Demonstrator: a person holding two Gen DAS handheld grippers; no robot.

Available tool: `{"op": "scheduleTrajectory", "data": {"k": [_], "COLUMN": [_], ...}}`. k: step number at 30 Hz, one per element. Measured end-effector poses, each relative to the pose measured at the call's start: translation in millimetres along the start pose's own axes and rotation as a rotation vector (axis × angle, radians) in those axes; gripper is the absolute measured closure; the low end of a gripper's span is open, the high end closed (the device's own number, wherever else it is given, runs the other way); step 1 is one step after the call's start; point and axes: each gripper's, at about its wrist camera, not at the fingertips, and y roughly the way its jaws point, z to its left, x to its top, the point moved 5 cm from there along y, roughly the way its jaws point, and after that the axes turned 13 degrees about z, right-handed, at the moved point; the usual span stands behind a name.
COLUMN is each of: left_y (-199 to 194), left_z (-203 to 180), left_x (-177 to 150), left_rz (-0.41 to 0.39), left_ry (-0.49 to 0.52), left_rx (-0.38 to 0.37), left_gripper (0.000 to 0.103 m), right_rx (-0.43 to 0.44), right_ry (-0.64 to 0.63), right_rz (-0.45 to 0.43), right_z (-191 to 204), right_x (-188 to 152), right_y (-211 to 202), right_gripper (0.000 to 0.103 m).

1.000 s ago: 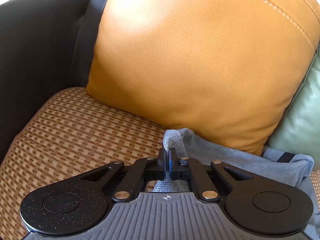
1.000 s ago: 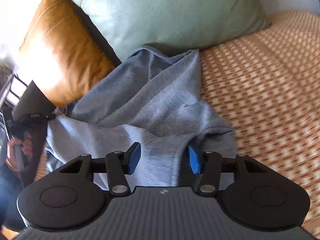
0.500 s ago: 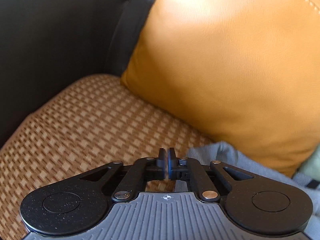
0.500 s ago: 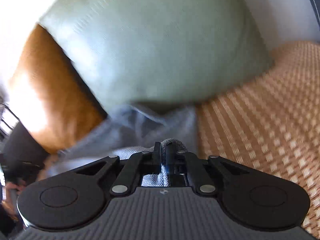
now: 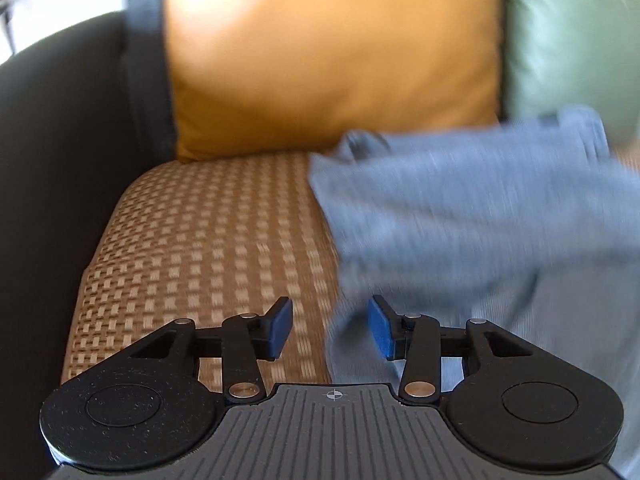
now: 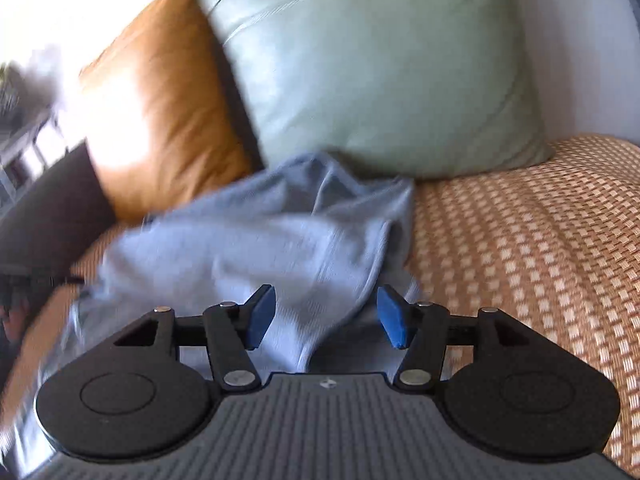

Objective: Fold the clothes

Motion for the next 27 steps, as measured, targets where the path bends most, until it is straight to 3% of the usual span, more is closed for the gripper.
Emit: {"op": "scheduleTrajectory", "data": {"k": [6, 7, 8, 9, 13, 14, 16, 19, 22, 25, 27], "left_y": [13, 13, 12, 9, -2, -4, -3, 6, 7, 1, -6], "left_z": [-11, -13, -12, -10, -5, -5, -5, -7, -6, 0, 5], "left_x": [-3, -3, -2, -2, -8, -11, -15, -21, -22, -23, -26], "left_rz": [0.012, 0.011, 0.009, -0.004, -0.032, -0.033, -0.026, -0.004, -0.001, -0.005, -0.018], "left_ry": [0.037, 0.03, 0.013, -0.002, -0.025, -0.021, -0.017, -0.014, -0.017, -0.035, -0.056], "left_rx": [0.033, 0.032, 0.033, 0.036, 0.032, 0.028, 0.026, 0.031, 0.046, 0.051, 0.037], "left_gripper": [0.046, 0.07, 0.103, 0.103, 0.103, 0.103, 0.103, 0.103, 0.093, 0.08, 0.075], "right_rx": [-0.067, -0.07, -0.07, -0.101, -0.253, -0.266, -0.277, -0.247, -0.232, -0.221, -0.231], "right_ry": [-0.135, -0.145, -0.165, -0.21, -0.409, -0.452, -0.534, -0.531, -0.516, -0.5, -0.49], "right_rz": [0.082, 0.098, 0.119, 0.098, -0.033, -0.031, -0.01, 0.083, 0.145, 0.177, 0.164], "right_z": [21, 23, 26, 30, 52, 55, 59, 54, 50, 49, 48], "right_x": [-13, -14, -13, -12, -4, -9, -22, -47, -69, -77, -75], "right_y": [20, 24, 27, 22, -7, -10, -14, -4, 6, 5, -3], "right_gripper": [0.042, 0.046, 0.078, 0.092, 0.092, 0.092, 0.092, 0.092, 0.091, 0.086, 0.063]}}
